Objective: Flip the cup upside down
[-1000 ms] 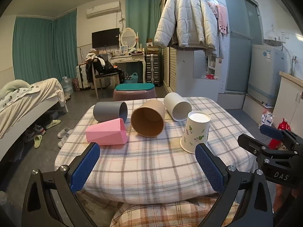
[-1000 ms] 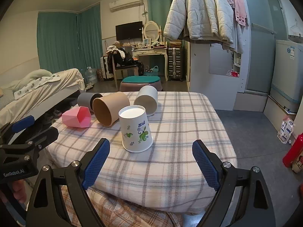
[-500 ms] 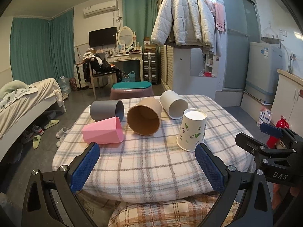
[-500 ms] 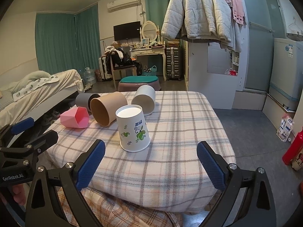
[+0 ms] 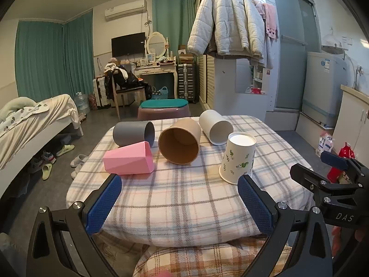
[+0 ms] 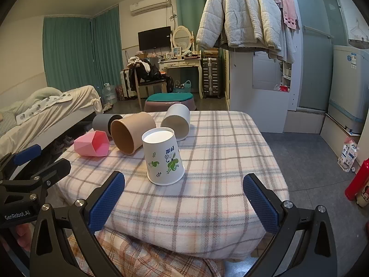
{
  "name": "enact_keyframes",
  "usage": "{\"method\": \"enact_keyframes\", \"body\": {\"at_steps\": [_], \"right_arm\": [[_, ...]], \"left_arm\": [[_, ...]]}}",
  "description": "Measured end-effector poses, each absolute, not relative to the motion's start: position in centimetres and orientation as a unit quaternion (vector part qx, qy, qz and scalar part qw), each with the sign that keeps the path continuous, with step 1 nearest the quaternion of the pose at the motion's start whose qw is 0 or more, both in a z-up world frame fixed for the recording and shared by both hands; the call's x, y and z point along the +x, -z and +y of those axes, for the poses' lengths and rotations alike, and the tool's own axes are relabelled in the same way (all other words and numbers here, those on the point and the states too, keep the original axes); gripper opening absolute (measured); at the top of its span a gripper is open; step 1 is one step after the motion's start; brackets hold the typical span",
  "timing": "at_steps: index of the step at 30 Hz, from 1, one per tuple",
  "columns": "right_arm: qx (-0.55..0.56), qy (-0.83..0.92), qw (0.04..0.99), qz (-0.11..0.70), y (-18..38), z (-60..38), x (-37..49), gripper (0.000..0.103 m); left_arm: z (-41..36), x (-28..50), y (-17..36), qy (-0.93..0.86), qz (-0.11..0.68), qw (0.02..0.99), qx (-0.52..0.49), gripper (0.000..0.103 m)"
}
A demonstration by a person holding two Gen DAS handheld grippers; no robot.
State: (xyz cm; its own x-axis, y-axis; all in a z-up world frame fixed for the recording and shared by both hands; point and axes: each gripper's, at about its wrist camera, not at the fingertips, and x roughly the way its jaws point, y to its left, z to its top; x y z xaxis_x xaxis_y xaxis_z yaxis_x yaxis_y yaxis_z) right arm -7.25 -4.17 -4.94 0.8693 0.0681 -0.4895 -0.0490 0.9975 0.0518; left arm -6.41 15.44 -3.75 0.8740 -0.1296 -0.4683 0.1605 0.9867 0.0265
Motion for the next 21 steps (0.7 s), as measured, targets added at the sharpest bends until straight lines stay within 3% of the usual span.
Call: {"method": "enact_keyframes", "body": {"at_steps": [21], "right_arm": [[0.016,-0.028,0.965,0.259,5.30,-3.75,-7.31,0.103]], "left_arm": [[15.51,-6.34,4.16,0.071,0.244,0.967,0.032,0.103]]}}
